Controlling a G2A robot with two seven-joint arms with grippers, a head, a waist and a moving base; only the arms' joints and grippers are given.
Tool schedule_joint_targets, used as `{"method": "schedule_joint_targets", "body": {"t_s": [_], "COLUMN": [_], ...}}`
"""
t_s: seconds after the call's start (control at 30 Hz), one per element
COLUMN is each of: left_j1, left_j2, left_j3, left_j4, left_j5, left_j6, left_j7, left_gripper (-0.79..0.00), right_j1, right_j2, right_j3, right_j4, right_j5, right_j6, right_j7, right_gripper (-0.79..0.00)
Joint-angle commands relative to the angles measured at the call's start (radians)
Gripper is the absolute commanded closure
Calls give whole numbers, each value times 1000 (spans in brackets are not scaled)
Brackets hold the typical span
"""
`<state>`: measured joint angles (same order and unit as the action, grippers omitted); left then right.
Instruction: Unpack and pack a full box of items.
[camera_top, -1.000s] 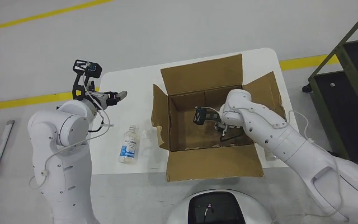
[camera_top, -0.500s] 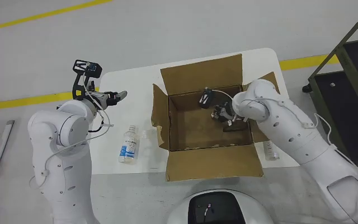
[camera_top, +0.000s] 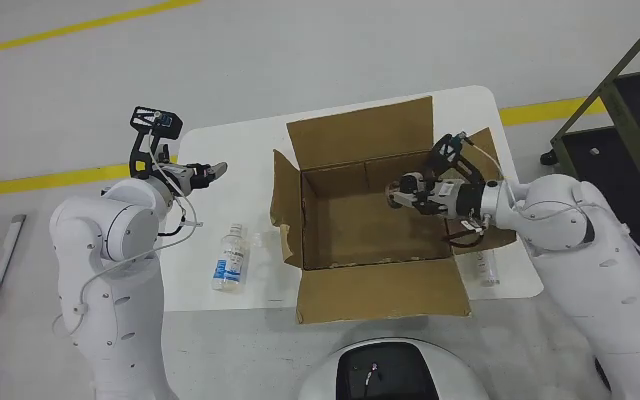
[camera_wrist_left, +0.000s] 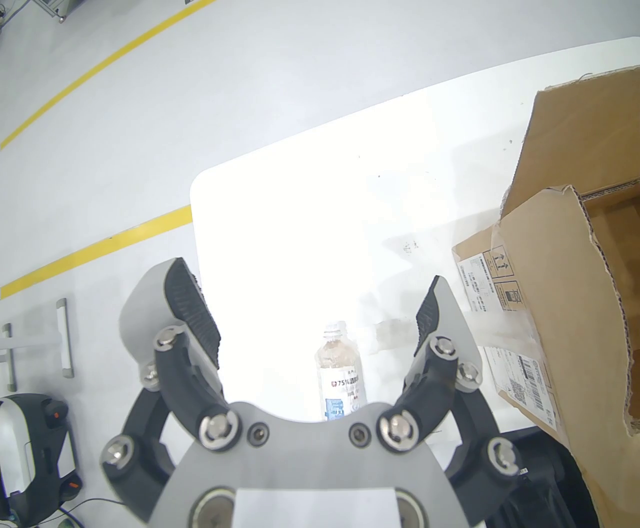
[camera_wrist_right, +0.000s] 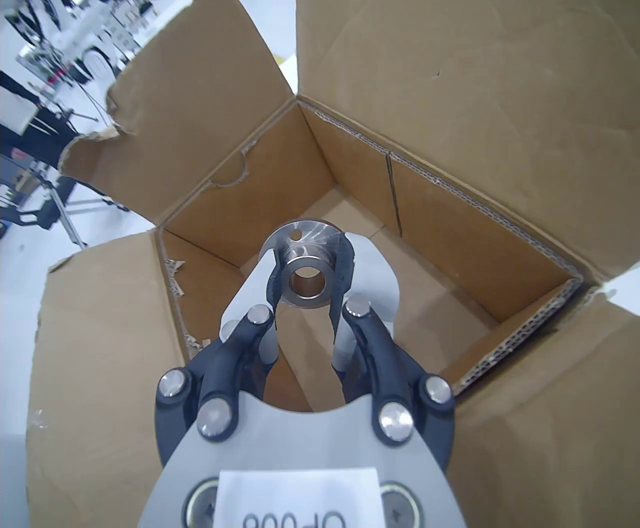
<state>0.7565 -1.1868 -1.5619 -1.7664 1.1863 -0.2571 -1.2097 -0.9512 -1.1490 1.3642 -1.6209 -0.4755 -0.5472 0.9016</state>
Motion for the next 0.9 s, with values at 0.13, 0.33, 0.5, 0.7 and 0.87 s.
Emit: {"method": "schedule_joint_targets", "body": {"t_s": [0.13, 0.33, 0.5, 0.7, 0.87], "left_j1": [0, 0, 0, 0, 0], "left_j2": [0, 0, 0, 0, 0], "left_j3": [0, 0, 0, 0, 0], "left_j4": [0, 0, 0, 0, 0], "left_j5": [0, 0, 0, 0, 0], "left_j6": [0, 0, 0, 0, 0], "left_j7": [0, 0, 0, 0, 0], "left_gripper": [-785, -785, -785, -785, -785], "right_j1": [-64, -64, -64, -71, -81], "right_j2": [8, 8, 8, 14, 35], "right_j3": [38, 38, 38, 67, 190], "right_j4": [22, 22, 22, -22, -64], "right_j5": [99, 99, 99, 107, 208], "right_j6": [-60, -60, -60, -91, -146], "right_j7": [-81, -81, -81, -131, -143], "right_gripper": [0, 0, 0, 0, 0]}}
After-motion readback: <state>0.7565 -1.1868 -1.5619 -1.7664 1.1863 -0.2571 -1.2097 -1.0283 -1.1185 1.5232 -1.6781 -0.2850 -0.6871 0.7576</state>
